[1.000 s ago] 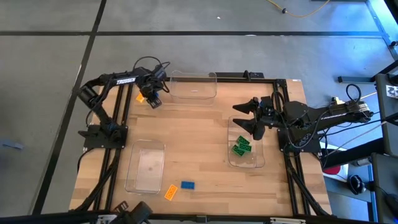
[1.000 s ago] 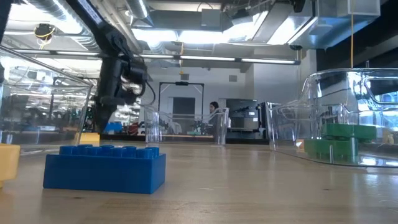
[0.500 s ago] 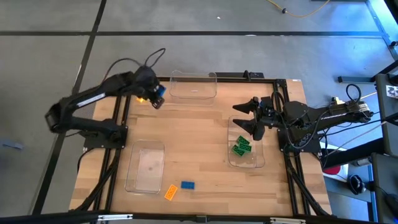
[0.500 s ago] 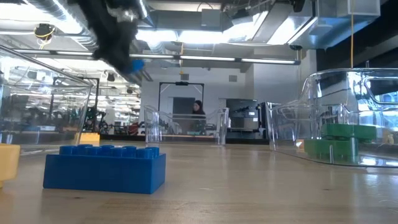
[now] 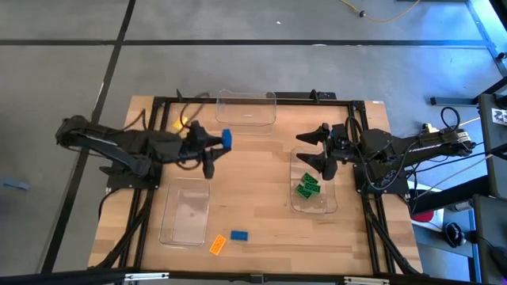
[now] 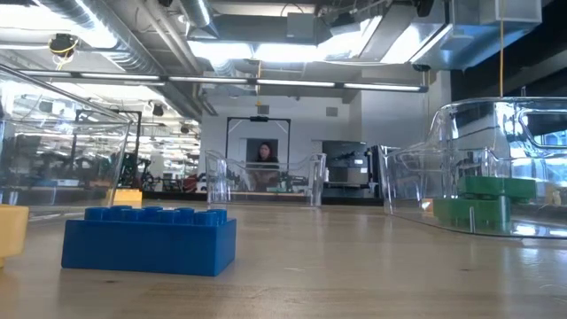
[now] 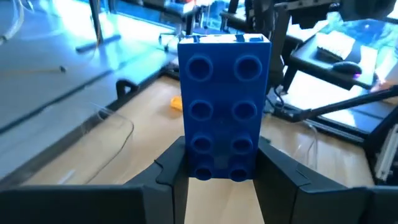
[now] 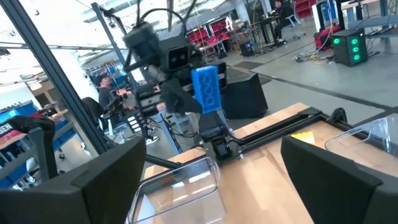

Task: Sort & place blocks by color
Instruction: Put the top left blue block into the top center transparent bin

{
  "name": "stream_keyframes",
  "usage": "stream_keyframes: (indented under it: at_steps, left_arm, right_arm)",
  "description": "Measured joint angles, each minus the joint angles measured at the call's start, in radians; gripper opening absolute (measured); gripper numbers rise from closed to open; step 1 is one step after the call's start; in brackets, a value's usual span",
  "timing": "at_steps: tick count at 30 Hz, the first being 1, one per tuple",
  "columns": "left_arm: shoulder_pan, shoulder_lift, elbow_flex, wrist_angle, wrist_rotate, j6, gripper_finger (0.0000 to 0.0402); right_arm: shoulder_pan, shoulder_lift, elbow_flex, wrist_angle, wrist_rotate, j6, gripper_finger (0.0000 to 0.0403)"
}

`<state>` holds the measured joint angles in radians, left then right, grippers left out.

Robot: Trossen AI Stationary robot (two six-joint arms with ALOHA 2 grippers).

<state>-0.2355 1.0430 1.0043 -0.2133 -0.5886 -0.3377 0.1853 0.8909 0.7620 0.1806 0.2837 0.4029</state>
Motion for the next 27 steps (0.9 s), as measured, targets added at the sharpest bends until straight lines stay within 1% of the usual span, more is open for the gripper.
stream_keyframes:
  at_steps: [2,9,10,12,16,21,24,27]
  left_arm:
    - [-0.017,0.016,0.001,0.041,-0.023,0.003,0.0127]
    - [-0.016,0.018,0.001,0.09,0.008,0.001,0.0127]
    - [-0.016,0.018,0.001,0.106,0.015,0.0,0.0127]
    - [-0.015,0.031,0.002,0.16,0.066,0.005,0.0127]
    - [-0.016,0.13,0.0,0.274,0.157,0.019,0.0127]
    - [-0.006,0.259,0.001,0.474,0.25,0.05,0.0127]
    - [0.006,0.319,0.001,0.523,0.297,0.056,0.0127]
    - [0.019,0.343,0.002,0.553,0.321,0.053,0.0127]
  right_arm:
    - [0.0,0.0,0.0,0.0,0.0,-0.008,0.0375]
    - [0.0,0.0,0.0,-0.012,0.001,-0.019,0.0375]
    - [0.0,0.003,0.0,-0.015,0.001,-0.019,0.0375]
    - [0.0,0.019,0.0,-0.023,0.002,-0.022,0.0375]
    - [0.0,0.102,0.004,-0.014,-0.015,-0.046,0.0375]
    - [0.0,0.249,0.06,0.036,-0.096,-0.042,0.0375]
    - [0.0,0.322,0.115,0.058,-0.142,-0.015,0.0375]
    - [0.0,0.37,0.166,0.057,-0.211,0.007,0.0375]
